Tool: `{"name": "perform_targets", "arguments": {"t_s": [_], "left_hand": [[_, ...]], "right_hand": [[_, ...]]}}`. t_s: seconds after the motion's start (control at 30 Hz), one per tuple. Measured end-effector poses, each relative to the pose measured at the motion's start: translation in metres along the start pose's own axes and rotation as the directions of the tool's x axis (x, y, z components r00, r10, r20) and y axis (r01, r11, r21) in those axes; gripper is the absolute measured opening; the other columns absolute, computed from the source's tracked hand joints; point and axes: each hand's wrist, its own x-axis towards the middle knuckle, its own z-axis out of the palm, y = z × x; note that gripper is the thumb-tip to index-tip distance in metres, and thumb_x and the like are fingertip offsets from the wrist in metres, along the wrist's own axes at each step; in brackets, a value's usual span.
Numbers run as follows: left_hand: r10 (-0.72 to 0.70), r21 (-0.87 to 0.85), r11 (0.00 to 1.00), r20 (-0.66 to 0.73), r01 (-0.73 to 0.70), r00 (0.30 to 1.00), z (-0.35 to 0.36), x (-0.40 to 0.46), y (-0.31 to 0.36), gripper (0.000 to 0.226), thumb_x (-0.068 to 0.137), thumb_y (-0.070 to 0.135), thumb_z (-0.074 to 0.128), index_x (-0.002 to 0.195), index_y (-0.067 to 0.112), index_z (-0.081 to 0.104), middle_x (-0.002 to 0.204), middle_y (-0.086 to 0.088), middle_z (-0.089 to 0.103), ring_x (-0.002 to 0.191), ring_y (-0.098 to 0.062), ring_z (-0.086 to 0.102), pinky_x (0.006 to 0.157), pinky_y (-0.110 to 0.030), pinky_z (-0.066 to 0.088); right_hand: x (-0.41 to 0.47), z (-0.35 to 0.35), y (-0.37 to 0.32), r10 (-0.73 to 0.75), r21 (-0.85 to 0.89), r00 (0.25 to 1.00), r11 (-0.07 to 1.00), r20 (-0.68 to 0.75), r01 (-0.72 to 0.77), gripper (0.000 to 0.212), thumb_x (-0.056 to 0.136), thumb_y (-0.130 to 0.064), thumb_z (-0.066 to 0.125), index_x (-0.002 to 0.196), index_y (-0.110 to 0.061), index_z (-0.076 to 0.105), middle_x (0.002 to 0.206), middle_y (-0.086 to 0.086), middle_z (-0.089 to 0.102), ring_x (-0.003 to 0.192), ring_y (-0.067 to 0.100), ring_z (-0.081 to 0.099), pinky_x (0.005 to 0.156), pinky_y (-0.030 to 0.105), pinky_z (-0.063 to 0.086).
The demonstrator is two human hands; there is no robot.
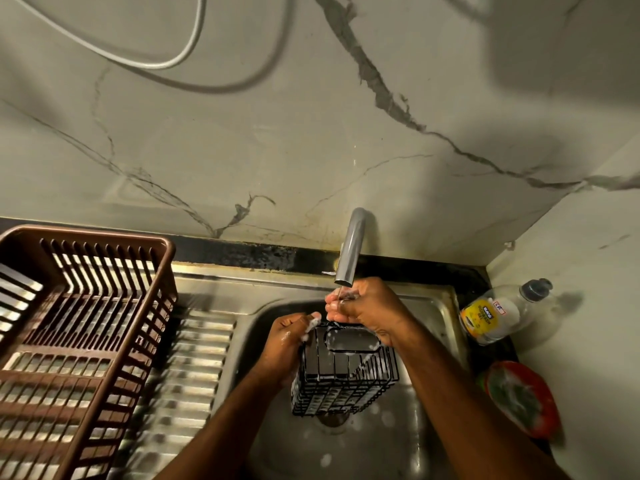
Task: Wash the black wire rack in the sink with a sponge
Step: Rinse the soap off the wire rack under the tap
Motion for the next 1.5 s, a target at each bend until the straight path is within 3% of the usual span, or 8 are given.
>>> {"name": "perform_targets", "arguments": {"t_s": [0.3, 0.43, 0.67, 0.83, 1.03, 1.27, 1.4, 1.5], "left_hand": [[0.026, -0.045, 0.999, 0.003, -0.026, 1.0, 0.001, 0.013, 0.005, 0.04, 0.098, 0.003, 0.055, 0.06, 0.009, 0.066, 0.048, 0.006, 0.056, 0.041, -0.004, 0.052, 0.044, -0.015, 0.043], [-0.01, -0.095, 0.995, -0.04, 0.006, 0.999, -0.005, 0.007, 0.0, 0.017, 0.101, 0.002, 0.049, 0.096, -0.008, 0.062, 0.055, 0.0, 0.062, 0.045, -0.007, 0.058, 0.045, -0.017, 0.046], [-0.011, -0.104, 0.995, -0.105, 0.0, 0.994, -0.02, -0.005, -0.018, 0.055, 0.077, 0.036, 0.078, 0.082, -0.014, 0.056, 0.067, -0.016, 0.051, 0.058, -0.025, 0.048, 0.054, -0.028, 0.043], [0.004, -0.109, 0.994, -0.096, -0.015, 0.995, -0.018, -0.015, -0.022, 0.031, 0.079, 0.024, 0.067, 0.083, -0.005, 0.056, 0.052, -0.004, 0.044, 0.044, -0.01, 0.042, 0.045, -0.021, 0.039], [-0.013, -0.158, 0.987, -0.074, 0.001, 0.997, -0.027, -0.017, -0.03, 0.061, 0.075, 0.034, 0.079, 0.078, -0.019, 0.05, 0.075, -0.019, 0.049, 0.065, -0.027, 0.046, 0.058, -0.029, 0.047], [0.031, -0.061, 0.997, -0.146, -0.04, 0.989, -0.021, -0.015, -0.024, 0.034, 0.081, 0.021, 0.069, 0.052, 0.016, 0.051, 0.048, 0.001, 0.042, 0.042, -0.01, 0.041, 0.044, -0.018, 0.038], [0.045, -0.092, 0.994, -0.139, -0.058, 0.989, -0.023, -0.012, -0.026, 0.035, 0.081, 0.022, 0.069, 0.053, 0.015, 0.05, 0.048, 0.001, 0.042, 0.042, -0.01, 0.041, 0.045, -0.019, 0.039], [0.041, -0.107, 0.993, -0.143, -0.057, 0.989, -0.024, -0.01, -0.031, 0.035, 0.08, 0.025, 0.068, 0.057, 0.012, 0.045, 0.051, -0.001, 0.037, 0.045, -0.012, 0.037, 0.047, -0.022, 0.037]], "right_hand": [[0.008, 0.007, -0.004, -0.148, -0.367, 0.988, 0.922, -0.044, 0.122, 0.007, 0.086, -0.019, 0.077, 0.089, -0.013, 0.078, 0.082, 0.004, 0.078, 0.08, 0.018, 0.076, 0.082, 0.044, 0.062], [0.001, 0.024, -0.005, -0.073, -0.003, 0.996, 0.997, -0.043, 0.073, 0.015, 0.094, 0.008, 0.056, 0.099, 0.007, 0.07, 0.093, 0.016, 0.075, 0.082, 0.022, 0.076, 0.077, 0.032, 0.062], [-0.015, 0.027, -0.005, 0.058, 0.522, 0.986, 0.843, 0.155, -0.131, 0.03, 0.098, 0.0, 0.042, 0.114, 0.013, 0.064, 0.112, 0.031, 0.069, 0.105, 0.04, 0.07, 0.094, 0.038, 0.057], [-0.022, 0.035, -0.006, 0.122, 0.524, 0.984, 0.834, 0.13, -0.173, 0.041, 0.105, -0.019, 0.036, 0.112, 0.01, 0.065, 0.109, 0.029, 0.071, 0.105, 0.04, 0.07, 0.103, 0.045, 0.051], [-0.023, 0.046, -0.001, 0.174, 0.4, 0.969, 0.912, -0.173, -0.092, 0.021, 0.091, -0.023, 0.071, 0.094, -0.002, 0.073, 0.083, 0.014, 0.077, 0.071, 0.022, 0.072, 0.063, 0.024, 0.057], [-0.015, 0.044, -0.004, 0.179, 0.654, 0.982, 0.751, -0.065, -0.094, 0.022, 0.093, 0.015, 0.049, 0.103, 0.006, 0.067, 0.106, 0.023, 0.072, 0.105, 0.034, 0.07, 0.096, 0.038, 0.056], [-0.005, 0.04, -0.012, 0.219, 0.637, 0.97, 0.764, -0.103, -0.104, 0.022, 0.095, 0.014, 0.048, 0.103, 0.009, 0.067, 0.099, 0.024, 0.073, 0.091, 0.031, 0.073, 0.064, 0.021, 0.061], [0.002, 0.041, -0.013, 0.237, 0.539, 0.953, 0.836, -0.186, -0.103, 0.008, 0.093, -0.002, 0.064, 0.095, -0.001, 0.071, 0.078, 0.012, 0.072, 0.056, 0.009, 0.062, 0.041, 0.012, 0.045]]}}
